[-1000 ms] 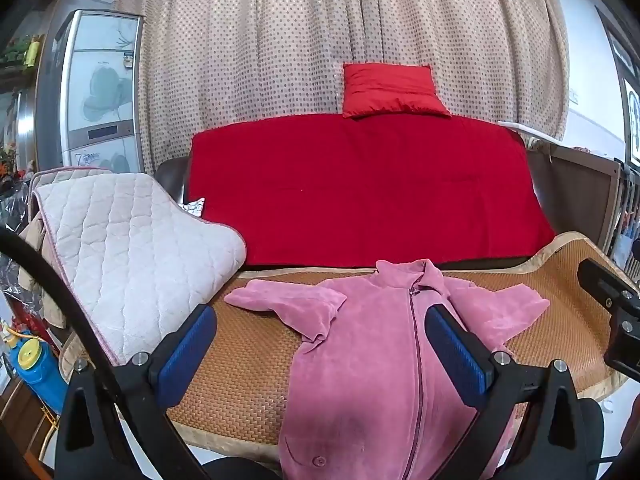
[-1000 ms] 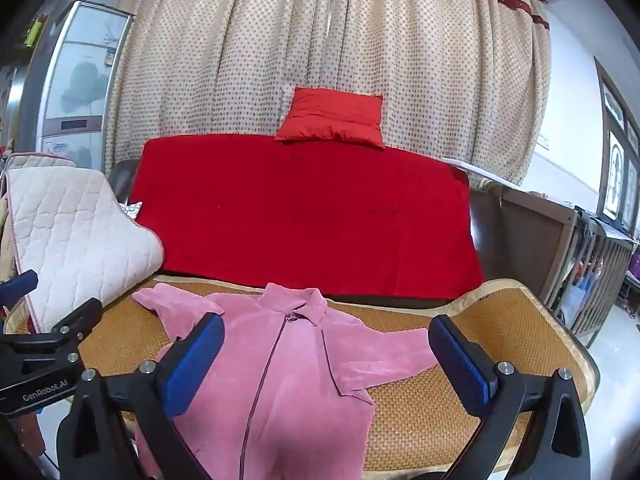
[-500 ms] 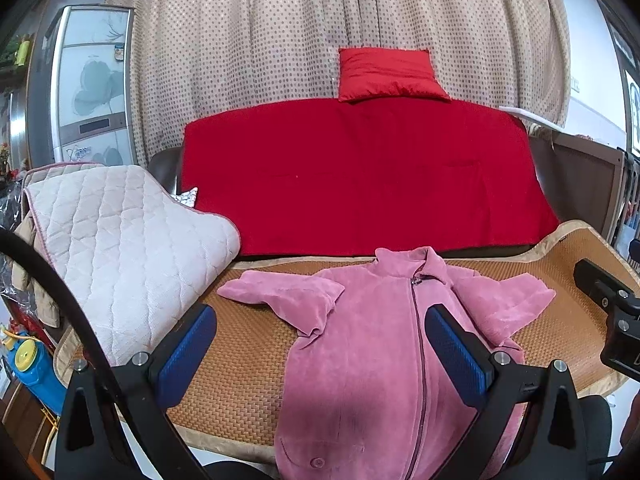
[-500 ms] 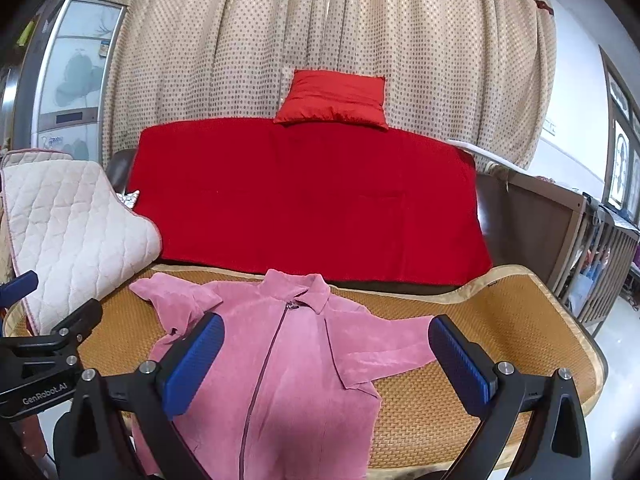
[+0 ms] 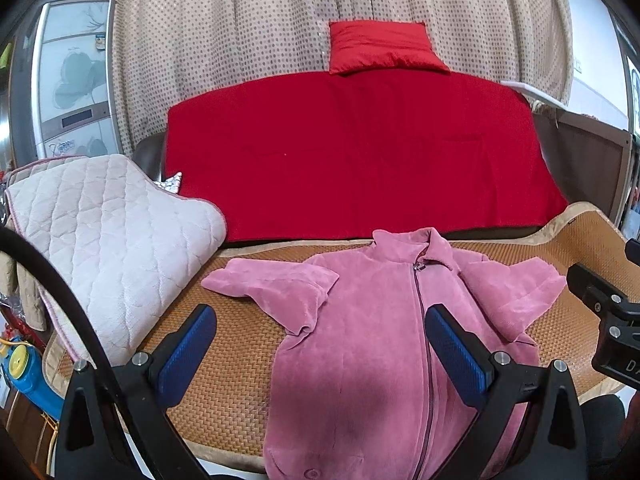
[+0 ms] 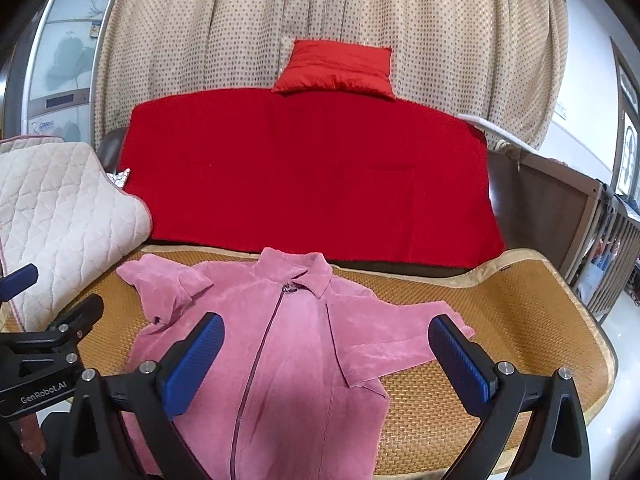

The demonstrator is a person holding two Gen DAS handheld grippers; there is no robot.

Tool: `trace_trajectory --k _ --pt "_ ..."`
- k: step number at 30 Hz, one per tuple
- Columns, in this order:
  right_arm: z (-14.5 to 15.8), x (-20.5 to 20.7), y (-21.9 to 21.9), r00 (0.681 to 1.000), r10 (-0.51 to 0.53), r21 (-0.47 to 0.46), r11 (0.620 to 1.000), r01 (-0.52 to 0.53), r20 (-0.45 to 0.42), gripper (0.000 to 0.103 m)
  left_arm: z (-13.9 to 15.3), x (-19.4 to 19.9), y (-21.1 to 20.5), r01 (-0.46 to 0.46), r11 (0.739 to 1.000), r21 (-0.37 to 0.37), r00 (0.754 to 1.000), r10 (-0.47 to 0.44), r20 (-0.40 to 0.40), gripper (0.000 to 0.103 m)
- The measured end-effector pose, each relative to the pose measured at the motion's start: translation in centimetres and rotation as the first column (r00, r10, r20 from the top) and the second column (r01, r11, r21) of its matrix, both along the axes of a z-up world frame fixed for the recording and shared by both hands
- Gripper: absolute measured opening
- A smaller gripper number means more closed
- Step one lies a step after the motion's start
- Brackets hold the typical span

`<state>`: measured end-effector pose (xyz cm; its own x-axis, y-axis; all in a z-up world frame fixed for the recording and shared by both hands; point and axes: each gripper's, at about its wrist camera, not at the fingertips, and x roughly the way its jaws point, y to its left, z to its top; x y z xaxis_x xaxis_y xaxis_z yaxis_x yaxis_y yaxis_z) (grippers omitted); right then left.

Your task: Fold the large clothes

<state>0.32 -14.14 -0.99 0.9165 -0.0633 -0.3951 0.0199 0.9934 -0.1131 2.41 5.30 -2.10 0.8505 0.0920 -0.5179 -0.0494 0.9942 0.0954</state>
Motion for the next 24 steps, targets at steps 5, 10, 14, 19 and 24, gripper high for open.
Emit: trace_trajectory --k 5,10,14,19,24 --pt "-1.3 2.5 -0.9 0.999 -0.006 0.012 1.000 0.006 -0.034 0.103 -3.0 4.3 -0.1 0.058 0.996 -0.070 0.988 -0.067 -0.137 0.103" --pt "-4.6 7.1 -6.3 0.998 0.011 0.147 0.989 -0.001 -0.063 0.103 -9.0 9.9 0.3 0.046 0.994 -0.100 0.954 -0.073 -0.291 0.103" --pt "-9.0 11.5 -13.2 0.990 -0.067 0.313 0.944 0.103 -0.123 0.103 -12.3 13.1 0.5 0.029 0.995 -0.091 0.947 -0.057 -0.316 0.103" --pt "-14.2 15.3 -23.2 0.965 -0.084 0.590 0.777 0.220 -0.249 0.103 -15.1 15.7 1.2 0.005 0.992 -0.127 0.932 -0.051 -0.359 0.103" --pt "-16.2 17.0 -27.3 0.951 -0.076 0.670 0.693 0.266 -0.300 0.099 -16.8 17.0 1.3 -0.007 0.995 -0.102 0.916 -0.034 -0.400 0.103"
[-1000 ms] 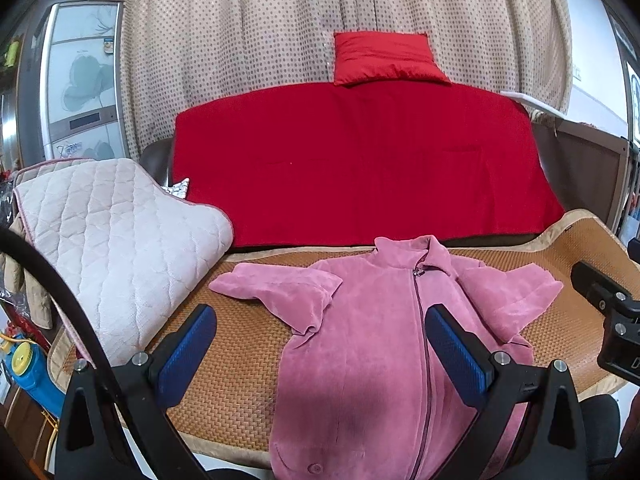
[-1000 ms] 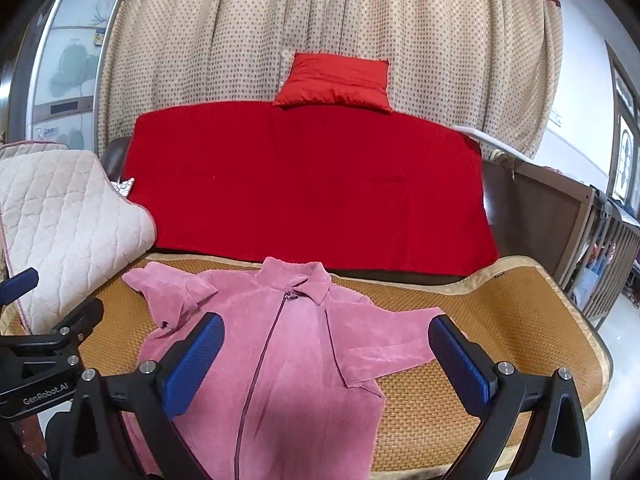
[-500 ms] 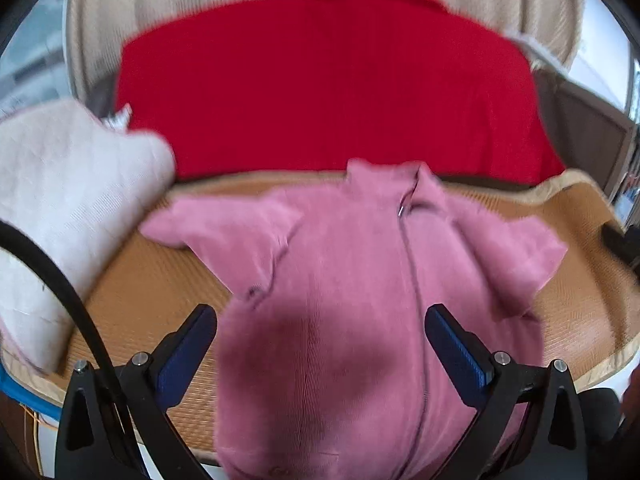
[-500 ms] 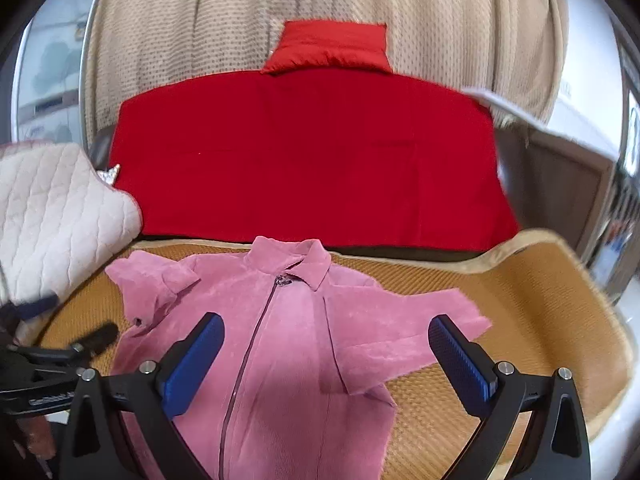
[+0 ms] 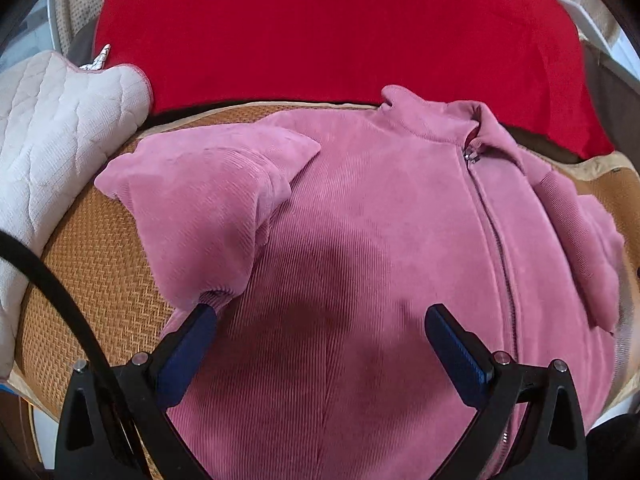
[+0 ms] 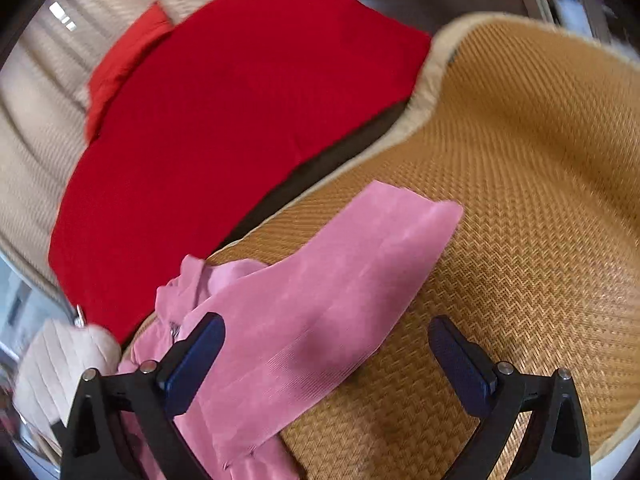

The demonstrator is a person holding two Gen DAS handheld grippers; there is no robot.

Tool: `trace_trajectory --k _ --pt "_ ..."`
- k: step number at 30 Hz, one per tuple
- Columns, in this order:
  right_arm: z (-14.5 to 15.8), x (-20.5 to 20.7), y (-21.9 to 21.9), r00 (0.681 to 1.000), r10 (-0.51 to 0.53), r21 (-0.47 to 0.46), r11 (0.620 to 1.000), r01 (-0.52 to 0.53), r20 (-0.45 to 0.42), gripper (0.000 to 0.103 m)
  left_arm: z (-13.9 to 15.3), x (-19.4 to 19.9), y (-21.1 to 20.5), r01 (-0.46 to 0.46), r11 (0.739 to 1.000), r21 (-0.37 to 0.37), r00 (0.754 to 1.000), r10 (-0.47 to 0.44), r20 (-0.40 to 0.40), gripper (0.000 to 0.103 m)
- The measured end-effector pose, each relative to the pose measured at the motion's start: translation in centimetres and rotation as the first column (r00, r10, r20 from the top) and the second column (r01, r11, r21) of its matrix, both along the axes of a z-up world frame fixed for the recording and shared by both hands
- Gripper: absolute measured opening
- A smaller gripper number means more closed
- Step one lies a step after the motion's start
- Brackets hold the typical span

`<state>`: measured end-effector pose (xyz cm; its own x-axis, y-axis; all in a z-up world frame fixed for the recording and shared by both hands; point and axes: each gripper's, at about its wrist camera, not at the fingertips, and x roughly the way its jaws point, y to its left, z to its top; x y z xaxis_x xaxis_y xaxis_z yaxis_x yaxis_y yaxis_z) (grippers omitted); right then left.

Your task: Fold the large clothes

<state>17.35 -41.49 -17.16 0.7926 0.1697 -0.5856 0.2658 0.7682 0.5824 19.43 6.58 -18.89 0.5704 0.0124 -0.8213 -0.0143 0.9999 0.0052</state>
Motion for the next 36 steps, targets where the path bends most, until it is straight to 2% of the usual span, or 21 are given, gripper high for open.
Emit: trace_trajectory --k 2,3,6,9,10,13,17,18,20,21,22,23,25,29,33,36 --pt "-0.6 0.8 -0.8 1.000 0.006 0.064 0.998 -0.006 0.006 0.090 -0.4 0.2 -0.2 -0.012 1.000 0.014 1.000 0.012 0.001 0.103" --pt "-1.1 1.4 -1.3 1.000 0.005 0.112 0.994 -0.005 0.000 0.083 -0.7 0.3 -0.3 -0.010 1.000 0.020 1.000 0.010 -0.008 0.103" --pt "-2.4 2.5 -2.6 0.998 -0.034 0.180 0.983 0.043 -0.049 0.076 -1.6 0.8 -1.0 0.013 0.998 0.056 0.999 -0.010 -0.049 0.103" --pt "-3.2 2.6 -3.8 0.988 -0.106 0.190 0.974 0.126 -0.112 0.068 -2.1 0.8 -1.6 0.026 0.996 0.088 0.998 -0.021 -0.058 0.103" --pt "-3.3 2.6 -4.2 0.986 -0.123 0.193 0.971 0.143 -0.113 0.064 -2.0 0.8 -1.6 0.025 0.996 0.087 0.998 -0.021 -0.054 0.103" --pt "-3.3 3.4 -5.2 0.980 -0.171 0.151 0.971 0.185 -0.103 0.064 -2.2 0.9 -1.4 0.017 0.998 0.066 0.998 -0.013 -0.065 0.103" --pt "-3.2 4.8 -5.7 0.980 -0.180 0.142 0.971 0.190 -0.084 0.064 -2.3 0.9 -0.9 -0.003 1.000 0.023 0.996 0.005 -0.091 0.103" --pt "-3.0 5.2 -5.6 0.981 -0.180 0.134 0.973 0.189 -0.078 0.060 -2.4 0.9 -0.7 0.002 1.000 0.018 0.996 0.000 -0.091 0.103" --pt "-2.8 6.7 -5.2 0.980 -0.184 0.093 0.977 0.191 -0.077 0.052 -2.4 0.7 -0.7 0.011 1.000 0.016 0.996 -0.010 -0.086 0.103" --pt "-2.5 7.1 -5.0 0.981 -0.181 0.072 0.980 0.186 -0.072 0.039 -2.4 0.6 -0.7 0.016 1.000 0.018 0.997 -0.015 -0.081 0.103" --pt "-2.6 7.8 -4.6 0.982 -0.173 0.045 0.983 0.177 -0.077 0.031 -2.5 0.5 -0.7 0.020 1.000 0.015 0.997 -0.019 -0.075 0.103" --pt "-2.7 8.2 -4.3 0.982 -0.174 0.016 0.984 0.175 -0.076 0.028 -2.5 0.5 -0.5 0.024 1.000 0.009 0.997 -0.023 -0.069 0.103" --pt "-2.7 8.8 -3.9 0.982 -0.172 -0.039 0.985 0.169 -0.078 0.013 -2.6 0.3 -0.3 0.027 1.000 -0.003 0.998 -0.027 -0.062 0.103" --pt "-2.3 8.5 -3.1 0.988 -0.151 -0.056 0.987 0.150 -0.021 0.008 -2.6 -0.6 -0.2 0.038 0.999 0.005 0.999 -0.038 -0.038 0.103" --pt "-0.8 7.9 -1.7 0.995 -0.071 -0.012 0.997 0.072 0.075 0.008 -1.9 -0.7 0.2 0.033 0.999 -0.007 0.997 -0.033 -0.074 0.103" --pt "-0.1 7.8 -0.4 0.995 -0.026 0.008 1.000 0.025 0.100 0.008 -0.6 -1.4 1.2 -0.018 0.999 -0.028 1.000 0.017 -0.016 0.103"
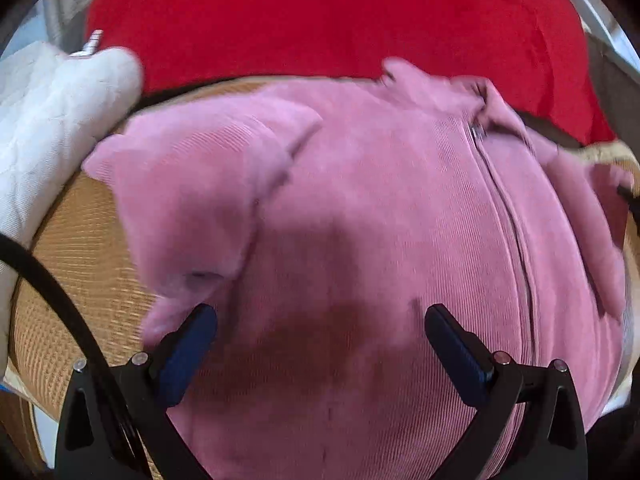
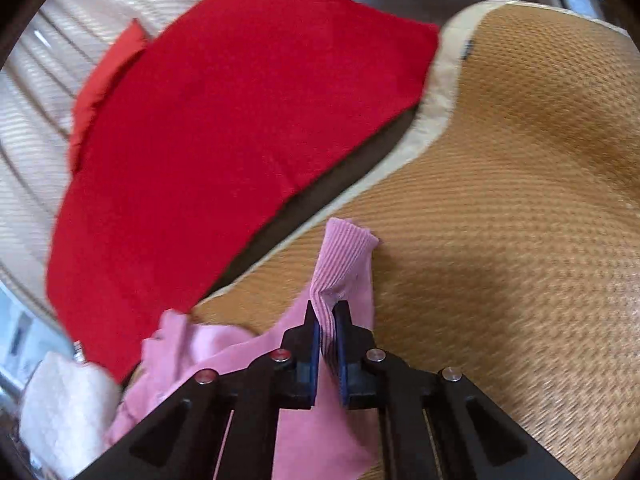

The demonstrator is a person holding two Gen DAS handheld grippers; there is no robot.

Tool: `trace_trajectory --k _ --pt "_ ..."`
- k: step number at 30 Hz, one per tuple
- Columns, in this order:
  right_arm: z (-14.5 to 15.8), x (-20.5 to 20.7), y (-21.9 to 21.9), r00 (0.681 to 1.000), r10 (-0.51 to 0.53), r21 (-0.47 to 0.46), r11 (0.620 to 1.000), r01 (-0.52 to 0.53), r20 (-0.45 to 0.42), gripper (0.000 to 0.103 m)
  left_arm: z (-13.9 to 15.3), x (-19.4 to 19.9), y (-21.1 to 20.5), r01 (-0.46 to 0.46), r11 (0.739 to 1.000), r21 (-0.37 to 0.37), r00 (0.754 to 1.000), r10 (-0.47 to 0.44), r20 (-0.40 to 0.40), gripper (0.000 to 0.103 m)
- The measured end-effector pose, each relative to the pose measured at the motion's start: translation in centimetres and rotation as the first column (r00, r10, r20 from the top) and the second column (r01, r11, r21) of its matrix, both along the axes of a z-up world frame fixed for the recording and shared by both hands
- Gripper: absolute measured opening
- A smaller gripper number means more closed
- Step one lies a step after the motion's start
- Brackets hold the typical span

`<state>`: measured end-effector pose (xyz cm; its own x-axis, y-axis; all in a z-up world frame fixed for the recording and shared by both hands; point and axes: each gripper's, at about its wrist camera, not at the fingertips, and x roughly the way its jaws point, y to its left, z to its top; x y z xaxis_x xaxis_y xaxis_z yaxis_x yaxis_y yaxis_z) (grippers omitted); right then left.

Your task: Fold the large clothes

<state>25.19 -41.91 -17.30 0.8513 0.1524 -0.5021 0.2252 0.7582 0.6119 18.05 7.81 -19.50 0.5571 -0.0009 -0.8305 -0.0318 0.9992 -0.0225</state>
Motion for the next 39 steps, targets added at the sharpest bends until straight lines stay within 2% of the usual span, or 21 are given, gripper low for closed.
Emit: trace_trajectory --k 5,6,13,17,20,22,25,27,31,36,38,39 --pt "-0.4 1.2 1.4 0.998 -0.005 -0.076 0.997 0.000 -0.063 0.008 0.6 -0.6 1.2 -0.031 0.998 -0.047 0.999 0.032 0.016 0.103" --pt "-0.5 1.6 1.5 0.995 -0.020 -0.107 0.994 0.010 -0.095 0.012 0.6 -0.7 1.3 -0.032 0.999 -0.041 0.999 0.032 0.015 0.103" --pt "-1.1 3.2 1.6 0.977 -0.055 -0.207 0.978 0.011 -0.206 0.013 1.3 -0.5 0.8 -0.027 1.000 -0.005 0.998 0.027 0.058 0.103" --pt "-2.0 3.8 1.0 0.972 -0.054 -0.196 0.981 0.009 -0.229 0.016 1.3 -0.4 0.9 -0.017 1.000 0.005 0.998 0.017 0.065 0.103" --pt "-2.6 3.7 0.3 0.984 -0.030 -0.149 0.989 0.004 -0.175 0.016 1.4 -0.5 1.3 -0.024 1.000 0.005 0.997 0.024 0.068 0.103" --pt "-2.5 3.5 0.2 0.987 -0.018 -0.126 0.992 -0.003 -0.159 0.012 1.6 -0.7 1.6 -0.033 0.999 0.007 0.996 0.033 0.077 0.103" --pt "-1.3 2.7 1.2 0.996 0.063 -0.022 0.998 -0.064 -0.063 0.009 2.0 -1.1 2.4 -0.054 0.999 -0.002 0.994 0.053 0.095 0.103" --pt "0.1 2.0 2.5 0.993 0.118 0.000 0.993 -0.118 -0.005 0.009 2.3 -1.4 3.0 -0.067 0.998 -0.010 0.992 0.068 0.105 0.103" --pt "2.1 0.6 6.8 0.962 0.255 0.005 0.967 -0.256 0.096 0.009 2.9 -2.1 4.2 -0.089 0.996 -0.020 0.987 0.091 0.136 0.103" --pt "3.3 -0.1 12.2 0.911 0.386 -0.015 0.922 -0.388 0.147 0.008 3.4 -2.7 5.6 -0.109 0.993 -0.050 0.980 0.116 0.164 0.103" --pt "3.5 -0.3 13.7 0.921 0.373 -0.059 0.928 -0.368 0.115 0.008 3.3 -2.7 5.8 -0.116 0.992 -0.053 0.979 0.123 0.162 0.103" --pt "3.5 -0.2 13.1 0.926 0.359 -0.049 0.933 -0.355 0.120 0.009 3.3 -2.6 6.0 -0.117 0.991 -0.063 0.980 0.125 0.158 0.103"
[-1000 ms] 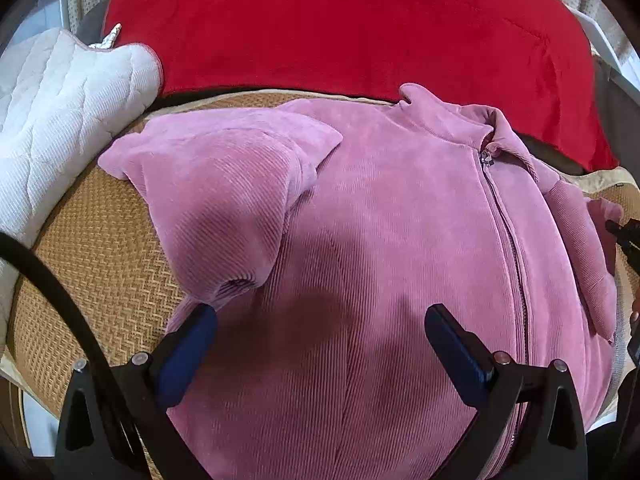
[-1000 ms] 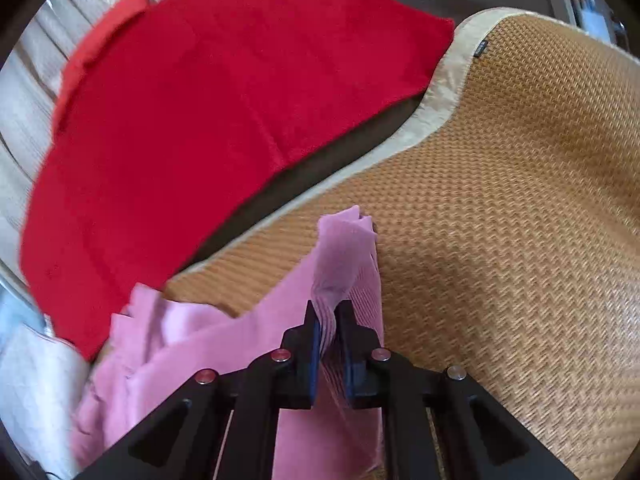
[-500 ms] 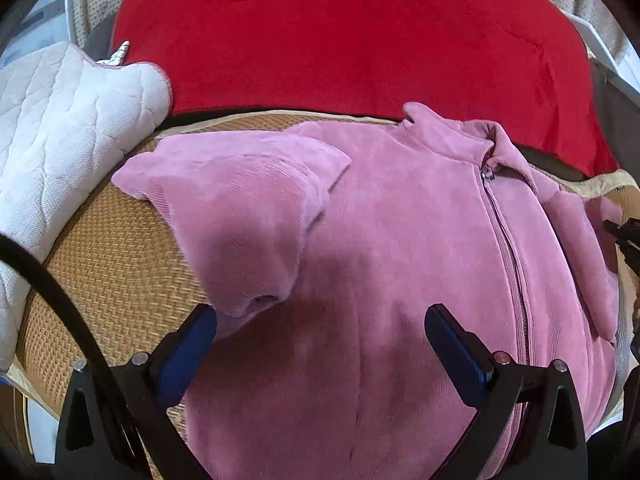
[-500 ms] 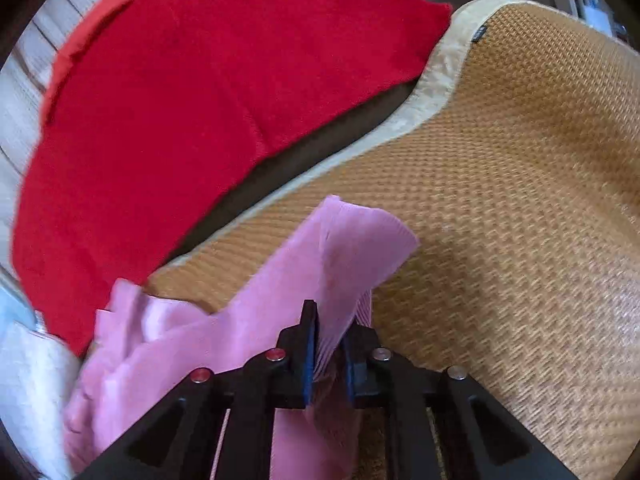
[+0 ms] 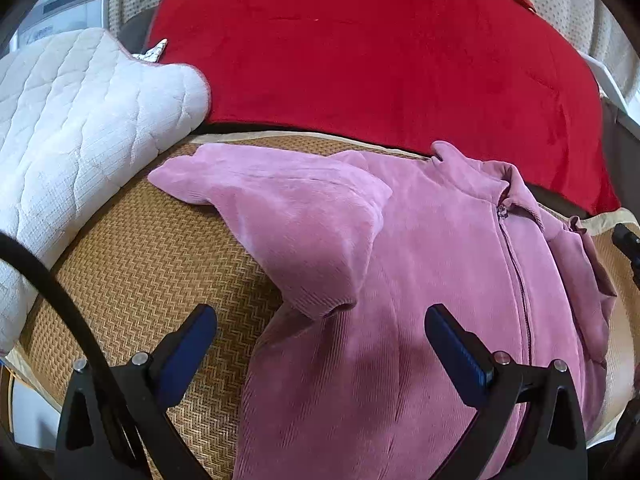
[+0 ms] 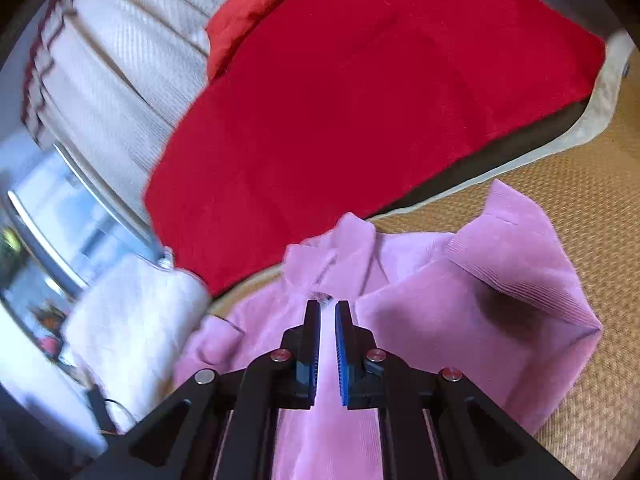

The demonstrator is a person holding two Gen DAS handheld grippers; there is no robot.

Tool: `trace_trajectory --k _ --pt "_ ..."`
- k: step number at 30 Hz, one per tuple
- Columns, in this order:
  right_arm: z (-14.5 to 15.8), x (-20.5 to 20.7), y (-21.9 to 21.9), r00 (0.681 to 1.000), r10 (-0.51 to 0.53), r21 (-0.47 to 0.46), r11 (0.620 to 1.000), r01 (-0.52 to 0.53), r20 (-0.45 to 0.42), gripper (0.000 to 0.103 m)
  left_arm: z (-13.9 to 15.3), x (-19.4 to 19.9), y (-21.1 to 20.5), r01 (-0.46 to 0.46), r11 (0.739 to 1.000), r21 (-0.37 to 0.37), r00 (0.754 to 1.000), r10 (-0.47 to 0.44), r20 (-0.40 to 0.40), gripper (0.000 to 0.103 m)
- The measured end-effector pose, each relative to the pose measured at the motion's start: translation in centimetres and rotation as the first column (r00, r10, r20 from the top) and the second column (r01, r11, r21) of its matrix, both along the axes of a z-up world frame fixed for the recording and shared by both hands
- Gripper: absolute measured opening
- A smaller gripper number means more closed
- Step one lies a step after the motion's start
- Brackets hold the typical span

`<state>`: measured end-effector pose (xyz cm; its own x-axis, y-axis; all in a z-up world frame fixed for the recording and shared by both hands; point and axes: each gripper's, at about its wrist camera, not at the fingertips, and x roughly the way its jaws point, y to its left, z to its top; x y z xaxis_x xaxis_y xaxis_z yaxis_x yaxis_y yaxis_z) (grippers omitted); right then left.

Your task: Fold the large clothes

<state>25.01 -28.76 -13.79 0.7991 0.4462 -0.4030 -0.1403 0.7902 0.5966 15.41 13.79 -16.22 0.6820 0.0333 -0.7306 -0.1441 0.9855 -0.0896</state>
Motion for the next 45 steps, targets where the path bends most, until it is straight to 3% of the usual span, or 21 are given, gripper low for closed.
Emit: trace_trajectory --k 3,5,6,7,9,12,15,16,17,19,21,22,24,29,34,38,43,45 --pt "0.3 0.3 -1.9 0.993 -0.119 -0.111 0.987 0.116 -0.016 0.015 0.0 0.0 -0.1 0.015 1.000 -0.027 1.000 -0.015 0.002 0.103" --pt "0.0 0.6 -4.0 0.980 -0.196 -0.194 0.963 0.186 -0.035 0.058 0.0 0.1 -0.5 0.034 0.999 -0.032 0.999 -0.034 0.003 0.103" --pt "-0.2 0.6 -4.8 0.974 -0.221 -0.216 0.954 0.207 -0.047 0.098 0.0 0.2 -0.8 0.045 0.998 -0.037 0.999 -0.045 0.003 0.103" --pt "-0.6 0.4 -5.6 0.965 -0.258 -0.241 0.941 0.239 -0.051 0.101 0.0 0.3 -1.1 0.054 0.998 -0.044 0.999 -0.054 0.001 0.103" --pt "-1.3 0.2 -7.0 0.959 -0.277 -0.308 0.919 0.246 -0.060 0.101 0.0 0.6 -1.5 0.067 0.995 -0.068 0.998 -0.068 -0.006 0.103" --pt "-3.7 1.8 -6.3 0.955 -0.245 -0.476 0.868 0.140 -0.165 0.099 -0.3 1.1 -2.5 0.078 0.993 -0.086 0.997 -0.079 -0.016 0.103" --pt "-5.0 3.2 -5.8 0.946 -0.248 -0.532 0.841 0.103 -0.208 0.099 -0.5 1.3 -3.6 0.096 0.993 -0.068 0.995 -0.097 -0.020 0.103" --pt "-5.3 4.2 -5.7 0.946 -0.254 -0.539 0.835 0.110 -0.200 0.094 -0.5 1.4 -3.7 0.099 0.993 -0.058 0.995 -0.100 -0.019 0.103" --pt "-5.5 4.7 -5.8 0.948 -0.250 -0.536 0.837 0.109 -0.198 0.086 -0.6 1.4 -3.9 0.104 0.994 -0.046 0.994 -0.105 -0.022 0.103" --pt "-6.5 6.2 -6.2 0.935 -0.254 -0.501 0.860 0.102 -0.246 0.034 -0.7 1.5 -3.9 0.108 0.993 -0.040 0.994 -0.109 -0.026 0.103" --pt "-7.1 6.8 -6.9 0.916 -0.307 -0.474 0.866 0.157 -0.257 0.025 -0.7 1.5 -3.6 0.106 0.993 -0.044 0.994 -0.107 -0.025 0.103" --pt "-6.8 6.8 -7.0 0.919 -0.309 -0.454 0.874 0.173 -0.245 0.016 -0.6 1.4 -3.4 0.103 0.994 -0.047 0.994 -0.104 -0.020 0.103" --pt "-5.4 5.9 -7.2 0.936 -0.292 -0.380 0.903 0.203 -0.196 0.010 -0.3 1.2 -2.7 0.091 0.994 -0.061 0.996 -0.091 -0.002 0.103" --pt "-2.0 2.1 -4.6 0.991 -0.118 -0.143 0.984 0.108 -0.059 0.009 0.4 0.3 -1.4 0.080 0.991 -0.103 0.996 -0.077 0.037 0.103" --pt "-1.4 0.6 1.8 0.993 0.120 0.008 0.993 -0.120 0.001 0.009 0.9 -0.6 -0.5 0.100 0.983 -0.152 0.993 -0.090 0.073 0.103" --pt "-2.6 0.9 7.6 0.975 0.219 -0.039 0.975 -0.220 -0.022 0.010 0.9 -0.8 0.4 0.122 0.967 -0.226 0.991 -0.105 0.088 0.103" --pt "-7.7 2.6 14.2 0.916 0.327 -0.048 0.937 -0.346 -0.232 0.020 -0.3 0.0 1.3 0.133 0.926 -0.355 0.991 -0.127 0.041 0.103" --pt "-8.1 2.4 15.0 0.914 0.335 -0.096 0.927 -0.364 -0.228 0.023 -0.8 0.3 1.1 0.134 0.910 -0.393 0.990 -0.141 0.011 0.103"
